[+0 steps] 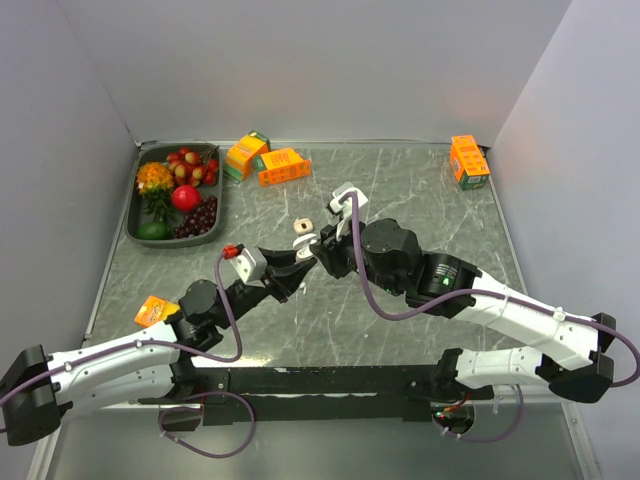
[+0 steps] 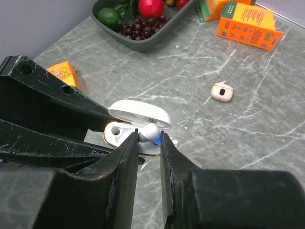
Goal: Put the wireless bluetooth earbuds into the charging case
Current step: Pick up the earbud from the charging case.
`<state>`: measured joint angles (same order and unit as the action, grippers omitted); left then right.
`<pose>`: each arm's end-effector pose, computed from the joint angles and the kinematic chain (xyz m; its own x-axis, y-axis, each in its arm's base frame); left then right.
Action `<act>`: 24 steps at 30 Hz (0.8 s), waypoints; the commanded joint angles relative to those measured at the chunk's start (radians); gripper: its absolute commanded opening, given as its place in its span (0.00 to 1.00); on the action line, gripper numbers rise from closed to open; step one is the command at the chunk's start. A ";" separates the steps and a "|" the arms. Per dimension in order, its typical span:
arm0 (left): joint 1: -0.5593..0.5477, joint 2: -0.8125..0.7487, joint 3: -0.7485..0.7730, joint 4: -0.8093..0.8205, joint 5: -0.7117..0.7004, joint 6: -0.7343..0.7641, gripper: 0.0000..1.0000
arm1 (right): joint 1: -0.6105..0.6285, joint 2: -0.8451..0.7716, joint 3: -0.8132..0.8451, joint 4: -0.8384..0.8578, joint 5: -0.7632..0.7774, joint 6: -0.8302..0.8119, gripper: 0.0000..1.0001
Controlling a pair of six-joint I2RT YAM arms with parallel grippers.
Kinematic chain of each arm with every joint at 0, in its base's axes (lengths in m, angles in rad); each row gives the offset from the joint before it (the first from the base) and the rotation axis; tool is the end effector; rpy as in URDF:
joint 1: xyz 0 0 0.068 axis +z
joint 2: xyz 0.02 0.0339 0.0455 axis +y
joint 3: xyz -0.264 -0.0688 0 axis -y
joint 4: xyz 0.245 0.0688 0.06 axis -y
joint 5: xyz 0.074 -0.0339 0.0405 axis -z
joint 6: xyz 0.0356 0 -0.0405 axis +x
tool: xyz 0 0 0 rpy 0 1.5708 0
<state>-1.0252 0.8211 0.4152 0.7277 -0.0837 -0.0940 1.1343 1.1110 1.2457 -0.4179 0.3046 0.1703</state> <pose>0.1026 -0.1632 0.2997 0.0873 -0.3241 -0.9420 0.8225 0.5569 -0.1154 0.1117 0.2141 0.4123 -0.2423 -0.1370 -0.9605 -0.7120 0.6976 0.0801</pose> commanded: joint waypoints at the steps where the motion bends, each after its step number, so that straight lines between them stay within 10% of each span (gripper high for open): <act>1: 0.001 0.026 0.030 -0.051 -0.037 -0.009 0.01 | -0.010 -0.053 0.069 0.050 0.025 -0.014 0.14; 24: 0.001 0.053 0.070 -0.108 -0.025 -0.049 0.01 | -0.011 -0.063 0.058 0.062 -0.015 -0.040 0.08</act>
<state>-1.0260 0.8986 0.4942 0.5339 -0.1020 -0.1432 1.1225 1.0698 1.2633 -0.3969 0.3222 0.1364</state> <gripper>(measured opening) 0.327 0.282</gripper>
